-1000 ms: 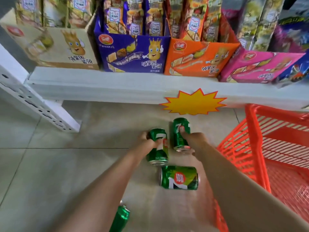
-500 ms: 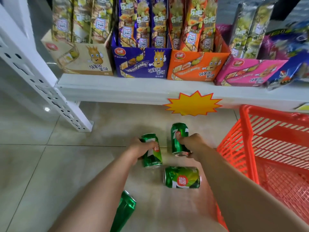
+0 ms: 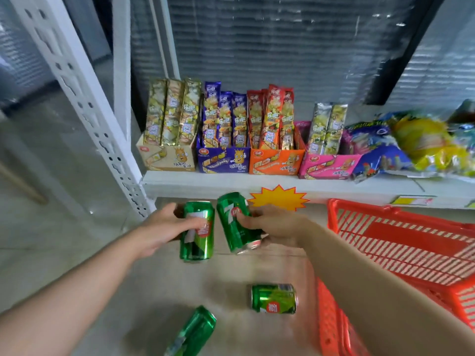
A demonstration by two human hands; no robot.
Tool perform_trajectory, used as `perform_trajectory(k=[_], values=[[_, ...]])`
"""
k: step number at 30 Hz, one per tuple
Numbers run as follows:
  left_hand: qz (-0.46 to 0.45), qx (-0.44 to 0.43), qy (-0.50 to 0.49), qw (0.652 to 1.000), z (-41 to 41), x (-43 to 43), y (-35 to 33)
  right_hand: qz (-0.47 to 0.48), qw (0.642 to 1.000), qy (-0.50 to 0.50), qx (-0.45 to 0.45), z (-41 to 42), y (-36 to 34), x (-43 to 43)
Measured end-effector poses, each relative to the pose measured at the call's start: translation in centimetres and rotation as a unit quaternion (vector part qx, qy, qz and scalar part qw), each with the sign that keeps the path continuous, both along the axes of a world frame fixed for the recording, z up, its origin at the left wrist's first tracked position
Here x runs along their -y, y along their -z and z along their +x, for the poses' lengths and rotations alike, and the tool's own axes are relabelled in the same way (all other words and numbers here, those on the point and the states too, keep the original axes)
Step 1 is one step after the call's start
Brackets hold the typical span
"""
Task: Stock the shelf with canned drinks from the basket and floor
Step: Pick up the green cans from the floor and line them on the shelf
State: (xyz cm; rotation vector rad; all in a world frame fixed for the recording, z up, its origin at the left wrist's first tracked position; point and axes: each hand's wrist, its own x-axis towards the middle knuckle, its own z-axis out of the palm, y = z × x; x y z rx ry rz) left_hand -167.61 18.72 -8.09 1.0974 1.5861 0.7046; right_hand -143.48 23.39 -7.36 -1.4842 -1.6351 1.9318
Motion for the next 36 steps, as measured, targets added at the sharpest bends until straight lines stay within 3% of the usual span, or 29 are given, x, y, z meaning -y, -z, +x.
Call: perform_trajectory(k=[11,22,28,36], values=[[0.197,0.069,0.009,0.978,1.6,1.0,-20.5,0.206,0.970,0.000,-0.129,1.5,-18.5,0.0],[0.384,0.084,0.091,0.915,7.1,0.7,-38.8,0.422,0.894,0.041,-0.146,7.2,-34.4,0.6],[0.459,0.079,0.127,0.876,12.0,-1.0,-46.1,0.460,0.863,0.100,-0.186,11.6,-41.2,-1.0],[0.481,-0.019,0.155,0.863,18.5,-7.0,-49.4,0.466,0.855,0.120,-0.193,17.9,-44.1,-3.0]])
